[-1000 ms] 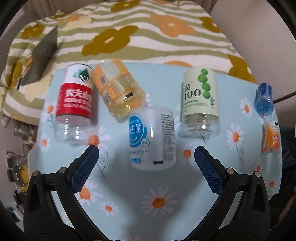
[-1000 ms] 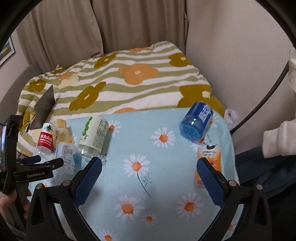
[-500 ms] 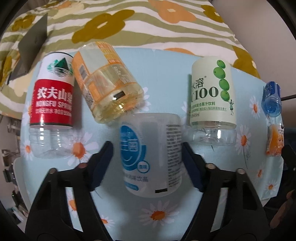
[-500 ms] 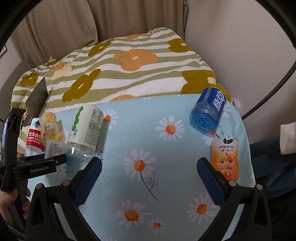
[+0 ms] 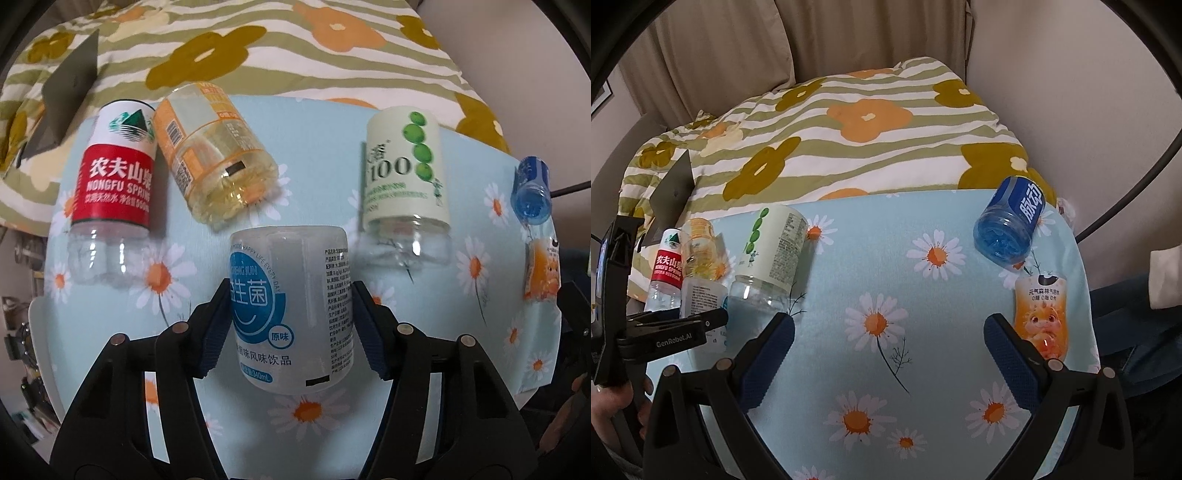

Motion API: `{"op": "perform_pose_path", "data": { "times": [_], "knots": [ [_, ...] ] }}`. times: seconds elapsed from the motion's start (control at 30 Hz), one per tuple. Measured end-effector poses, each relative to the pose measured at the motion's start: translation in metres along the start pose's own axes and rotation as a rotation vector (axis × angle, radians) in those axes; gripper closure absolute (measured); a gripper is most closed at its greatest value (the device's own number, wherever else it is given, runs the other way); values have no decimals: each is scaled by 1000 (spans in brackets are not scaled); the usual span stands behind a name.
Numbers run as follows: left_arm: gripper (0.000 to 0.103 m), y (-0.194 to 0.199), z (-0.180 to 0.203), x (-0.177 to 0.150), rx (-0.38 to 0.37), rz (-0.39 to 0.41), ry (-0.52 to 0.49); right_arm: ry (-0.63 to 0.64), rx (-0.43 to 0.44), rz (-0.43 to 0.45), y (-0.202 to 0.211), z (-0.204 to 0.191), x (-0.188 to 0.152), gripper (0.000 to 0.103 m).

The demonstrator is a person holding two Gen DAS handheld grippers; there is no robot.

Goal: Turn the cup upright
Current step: 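Lift the white cup with the left gripper off the table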

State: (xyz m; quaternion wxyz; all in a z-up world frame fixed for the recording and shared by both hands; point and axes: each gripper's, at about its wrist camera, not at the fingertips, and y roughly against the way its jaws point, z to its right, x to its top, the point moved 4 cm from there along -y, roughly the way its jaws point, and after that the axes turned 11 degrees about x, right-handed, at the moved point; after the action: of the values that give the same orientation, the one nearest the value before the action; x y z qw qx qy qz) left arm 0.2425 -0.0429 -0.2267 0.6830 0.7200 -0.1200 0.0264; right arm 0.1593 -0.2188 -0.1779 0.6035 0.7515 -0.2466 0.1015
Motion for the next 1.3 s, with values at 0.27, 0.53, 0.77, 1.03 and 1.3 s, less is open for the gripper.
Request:
{"op": "perform_pose_path", "data": {
  "times": [0.27,0.53,0.77,1.03,1.3],
  "knots": [
    [36,23,14,-34,1,25,4,31,33,15,25,0,-18,1],
    [36,31,52,-91,-13,24,-22,55,61,17,47,20,-55,1],
    [36,26,91,-125,-45,21,-48,60,63,0,58,43,-90,1],
    [36,19,109,-132,-31,48,-65,59,60,-15,59,62,-110,1],
    [34,20,109,-132,-27,66,-59,65,71,-12,62,66,-116,1]
  ]
}}
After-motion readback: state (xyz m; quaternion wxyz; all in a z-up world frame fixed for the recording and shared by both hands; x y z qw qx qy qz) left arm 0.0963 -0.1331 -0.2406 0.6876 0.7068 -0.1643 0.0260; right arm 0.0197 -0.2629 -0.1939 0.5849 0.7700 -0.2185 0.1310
